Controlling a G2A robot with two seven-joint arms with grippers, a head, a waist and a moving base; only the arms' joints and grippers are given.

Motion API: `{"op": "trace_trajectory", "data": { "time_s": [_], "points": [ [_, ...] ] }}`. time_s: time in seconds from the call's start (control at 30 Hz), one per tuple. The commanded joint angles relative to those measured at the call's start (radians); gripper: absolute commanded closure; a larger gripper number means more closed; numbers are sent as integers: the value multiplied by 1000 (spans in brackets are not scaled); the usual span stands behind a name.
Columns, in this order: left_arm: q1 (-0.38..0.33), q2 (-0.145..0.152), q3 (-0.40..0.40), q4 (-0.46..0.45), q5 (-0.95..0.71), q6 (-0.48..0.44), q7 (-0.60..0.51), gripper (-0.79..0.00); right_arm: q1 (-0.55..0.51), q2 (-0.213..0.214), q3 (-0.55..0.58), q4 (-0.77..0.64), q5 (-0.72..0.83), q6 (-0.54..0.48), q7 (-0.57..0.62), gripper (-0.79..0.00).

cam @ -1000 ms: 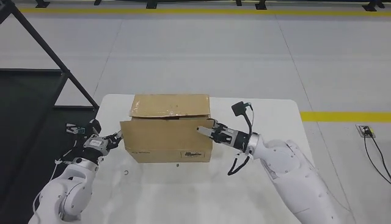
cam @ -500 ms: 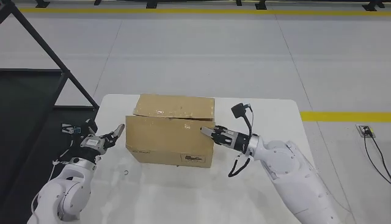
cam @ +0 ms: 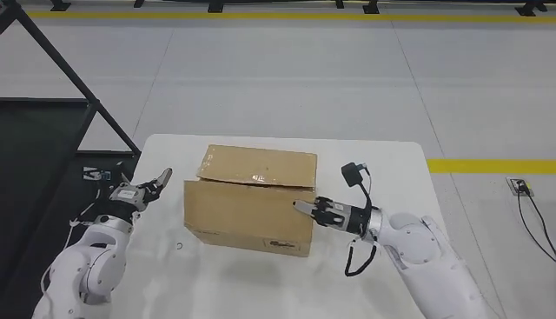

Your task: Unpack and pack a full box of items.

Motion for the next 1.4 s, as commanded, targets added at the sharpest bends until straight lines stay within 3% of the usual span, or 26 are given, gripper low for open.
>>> {"op": "trace_trajectory", "data": {
  "time_s": [0.0, 0.47, 0.5, 0.53, 0.9, 1.03, 1.37],
  "points": [
    [-6, -1, 6, 4, 0, 3, -2, -785, -2, 2, -4, -2, 9, -6, 11, 0],
    [-14, -3, 20, 17, -4, 26, -2, -785, 9, 4, -66, 23, 80, -48, 88, 0],
    [-12, -3, 21, 16, -4, 26, -1, -785, 10, 5, -67, 25, 80, -44, 84, -280],
    [-11, -2, 21, 14, -3, 24, -1, -785, 12, 5, -69, 24, 80, -40, 80, -785],
    [0, 2, -33, -11, -69, -5, 28, -785, -22, 23, -23, -90, 89, -32, 62, -785],
    [-7, 4, -49, -4, -119, -46, 3, -785, -41, 31, 18, -162, 151, 37, 35, -785],
    [-7, 4, -49, -4, -119, -46, 3, -785, -40, 32, 23, -165, 146, 50, 33, -785]
  ]
}}
